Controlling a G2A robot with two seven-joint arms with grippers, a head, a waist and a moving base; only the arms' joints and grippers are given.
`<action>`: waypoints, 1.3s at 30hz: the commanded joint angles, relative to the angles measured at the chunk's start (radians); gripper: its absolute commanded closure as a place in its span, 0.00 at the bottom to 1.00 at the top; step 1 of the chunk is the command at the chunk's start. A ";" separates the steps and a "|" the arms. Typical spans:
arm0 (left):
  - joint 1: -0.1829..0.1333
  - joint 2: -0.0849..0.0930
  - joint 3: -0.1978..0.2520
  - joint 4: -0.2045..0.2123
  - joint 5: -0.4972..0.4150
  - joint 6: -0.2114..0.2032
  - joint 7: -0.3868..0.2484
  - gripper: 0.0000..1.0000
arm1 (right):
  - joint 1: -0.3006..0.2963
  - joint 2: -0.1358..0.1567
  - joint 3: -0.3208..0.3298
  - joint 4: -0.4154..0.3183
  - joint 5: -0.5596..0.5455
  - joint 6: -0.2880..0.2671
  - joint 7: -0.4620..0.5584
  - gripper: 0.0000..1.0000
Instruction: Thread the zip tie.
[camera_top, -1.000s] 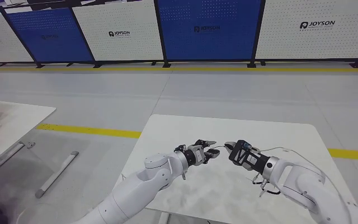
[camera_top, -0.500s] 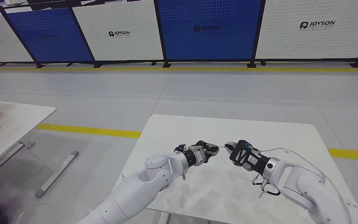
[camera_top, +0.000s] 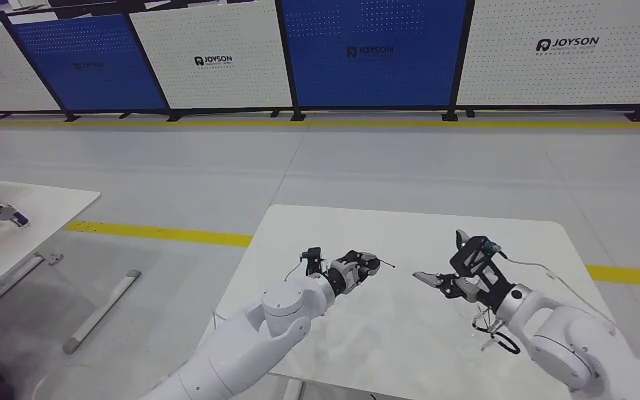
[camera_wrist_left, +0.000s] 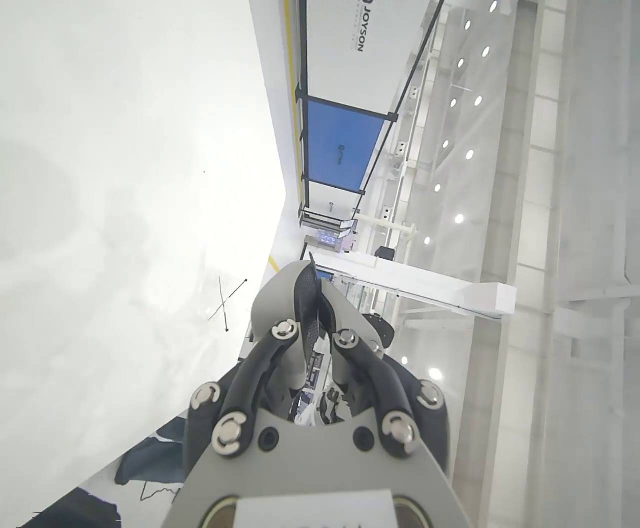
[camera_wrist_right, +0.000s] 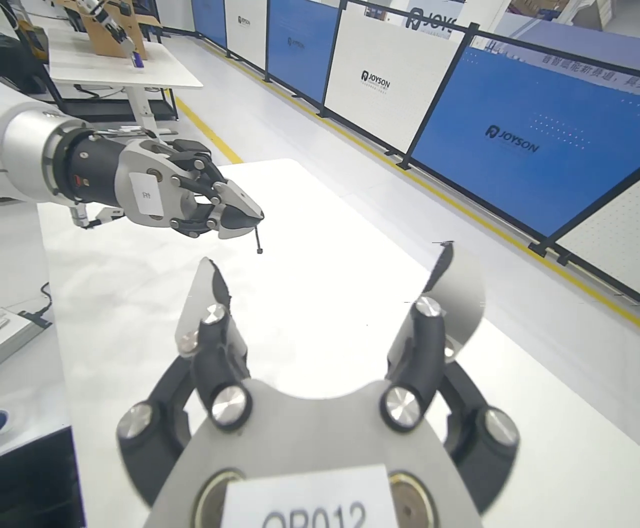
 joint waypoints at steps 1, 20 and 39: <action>0.000 0.000 0.000 0.000 -0.002 0.001 0.001 1.00 | 0.001 0.000 -0.001 0.000 -0.002 0.000 -0.001 0.00; 0.000 0.000 0.000 0.000 -0.002 0.001 0.001 1.00 | 0.001 0.000 -0.001 0.000 -0.002 0.000 -0.001 0.00; 0.000 0.000 0.000 0.000 -0.002 0.001 0.001 1.00 | 0.088 -0.019 0.036 0.120 0.517 -0.067 0.307 0.00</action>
